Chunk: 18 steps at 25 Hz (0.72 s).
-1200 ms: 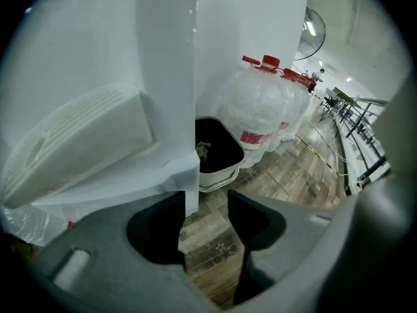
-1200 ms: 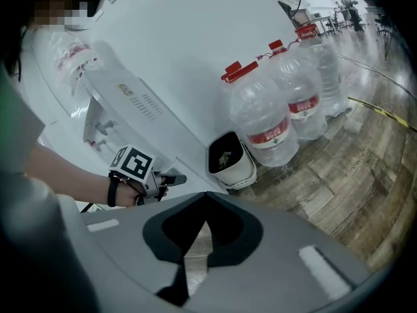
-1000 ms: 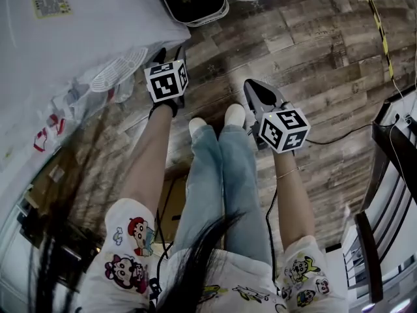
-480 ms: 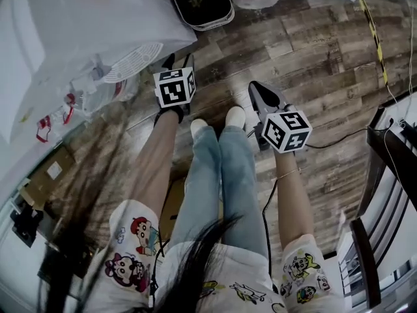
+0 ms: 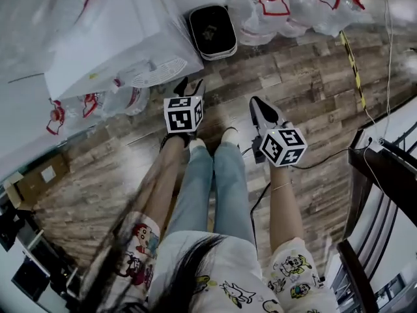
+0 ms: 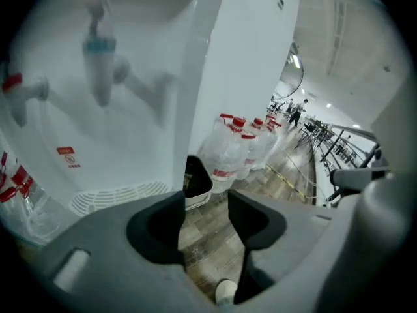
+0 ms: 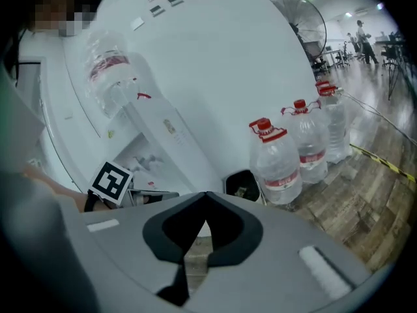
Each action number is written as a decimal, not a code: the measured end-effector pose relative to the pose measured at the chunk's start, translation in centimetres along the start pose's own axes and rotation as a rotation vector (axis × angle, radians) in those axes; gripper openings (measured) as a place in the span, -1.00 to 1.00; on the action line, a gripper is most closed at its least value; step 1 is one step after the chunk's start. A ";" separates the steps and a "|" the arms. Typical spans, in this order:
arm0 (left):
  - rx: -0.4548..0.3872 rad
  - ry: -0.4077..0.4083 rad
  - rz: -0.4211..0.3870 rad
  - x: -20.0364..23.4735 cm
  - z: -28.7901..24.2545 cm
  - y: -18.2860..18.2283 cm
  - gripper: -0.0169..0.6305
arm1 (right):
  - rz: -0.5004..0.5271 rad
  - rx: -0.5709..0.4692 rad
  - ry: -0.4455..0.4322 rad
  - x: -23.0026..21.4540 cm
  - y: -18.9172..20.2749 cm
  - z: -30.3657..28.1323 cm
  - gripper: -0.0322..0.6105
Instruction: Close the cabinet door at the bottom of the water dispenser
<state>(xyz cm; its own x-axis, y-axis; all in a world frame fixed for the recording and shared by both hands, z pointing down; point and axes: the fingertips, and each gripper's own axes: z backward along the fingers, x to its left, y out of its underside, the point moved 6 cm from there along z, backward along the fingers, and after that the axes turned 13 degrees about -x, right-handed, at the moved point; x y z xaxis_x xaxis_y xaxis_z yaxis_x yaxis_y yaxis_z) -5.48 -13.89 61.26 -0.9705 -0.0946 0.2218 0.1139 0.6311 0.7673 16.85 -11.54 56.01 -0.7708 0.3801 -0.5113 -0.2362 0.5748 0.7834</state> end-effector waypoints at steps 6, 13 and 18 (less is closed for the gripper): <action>-0.141 0.056 0.066 -1.2 8.6 -6.1 -0.32 | 0.121 -0.110 -0.072 7.1 -7.3 2.6 -0.87; -0.332 0.099 0.114 -0.3 21.9 -12.7 -0.32 | 0.228 -0.233 -0.171 18.1 -14.0 7.1 -0.87; -0.494 0.118 0.123 0.6 31.3 -16.5 -0.39 | 0.340 -0.284 -0.285 26.3 -16.8 9.7 -0.88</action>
<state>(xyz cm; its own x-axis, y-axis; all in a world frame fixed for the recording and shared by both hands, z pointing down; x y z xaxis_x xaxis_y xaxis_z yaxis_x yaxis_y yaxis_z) -14.63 -0.20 29.91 -0.9161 -0.1469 0.3731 0.3402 0.2077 0.9171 6.27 -4.15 25.99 -0.6497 0.7156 -0.2566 -0.1823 0.1811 0.9664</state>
